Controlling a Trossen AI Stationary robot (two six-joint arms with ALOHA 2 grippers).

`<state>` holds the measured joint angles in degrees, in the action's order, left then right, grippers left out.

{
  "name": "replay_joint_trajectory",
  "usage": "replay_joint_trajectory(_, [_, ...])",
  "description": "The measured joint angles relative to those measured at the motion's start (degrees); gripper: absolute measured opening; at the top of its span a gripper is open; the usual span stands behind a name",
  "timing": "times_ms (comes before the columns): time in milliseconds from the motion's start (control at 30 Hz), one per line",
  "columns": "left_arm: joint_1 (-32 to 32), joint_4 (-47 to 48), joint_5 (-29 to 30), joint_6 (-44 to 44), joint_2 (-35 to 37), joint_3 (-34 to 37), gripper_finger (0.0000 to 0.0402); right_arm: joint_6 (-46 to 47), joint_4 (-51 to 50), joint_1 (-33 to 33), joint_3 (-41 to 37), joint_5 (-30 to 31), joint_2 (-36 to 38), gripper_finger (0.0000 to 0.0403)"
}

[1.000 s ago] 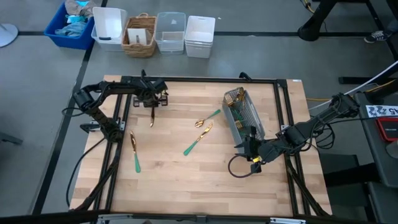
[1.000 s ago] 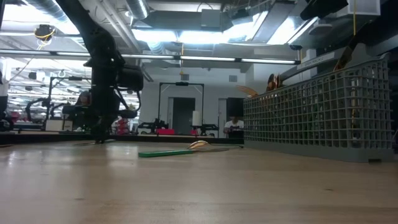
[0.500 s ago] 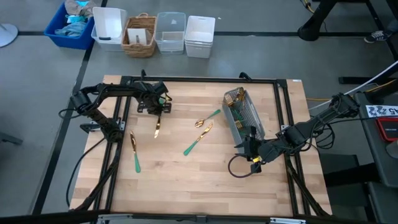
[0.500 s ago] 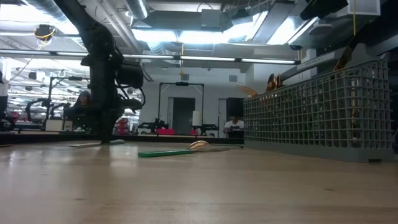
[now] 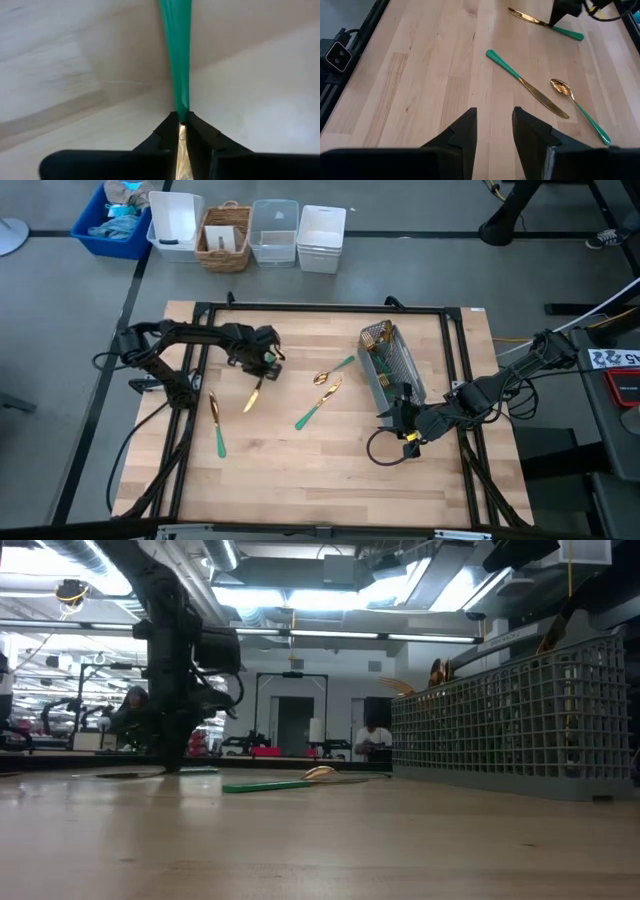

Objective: Sort silverware
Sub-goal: Put the top left fork into the bottom section of the basket

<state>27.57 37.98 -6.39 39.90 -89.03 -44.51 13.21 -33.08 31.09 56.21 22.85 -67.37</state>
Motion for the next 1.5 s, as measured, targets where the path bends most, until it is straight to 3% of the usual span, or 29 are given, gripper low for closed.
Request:
replay_joint_trajectory(400, [-8.7, -0.1, 1.6, -2.9, 0.0, 0.0, 0.0105, 0.0, 0.0, 0.0, 0.0, 0.0, 0.0, 0.0124])
replay_joint_trajectory(667, [-12.8, -0.9, 12.6, -3.1, -0.1, -0.1, 0.0109, 0.0, 0.0, 0.0, 0.0, 0.0, 0.0, 0.0124])
replay_joint_trajectory(1067, [-17.4, -2.9, 15.9, -3.0, -2.7, -0.4, 0.0109, 0.3, 0.2, 0.0, 0.0, -0.1, 0.0, 0.0124])
replay_joint_trajectory(1167, [-17.9, -2.9, 16.0, -2.4, -2.7, -0.4, 0.0102, 0.6, 0.5, 0.0, 0.0, -1.6, 0.0, 0.0124])
replay_joint_trajectory(1500, [-21.5, -3.1, 17.2, -0.1, -2.9, -0.2, 0.0023, 0.4, 6.1, 0.0, 0.0, -6.1, 0.0, 0.0124])
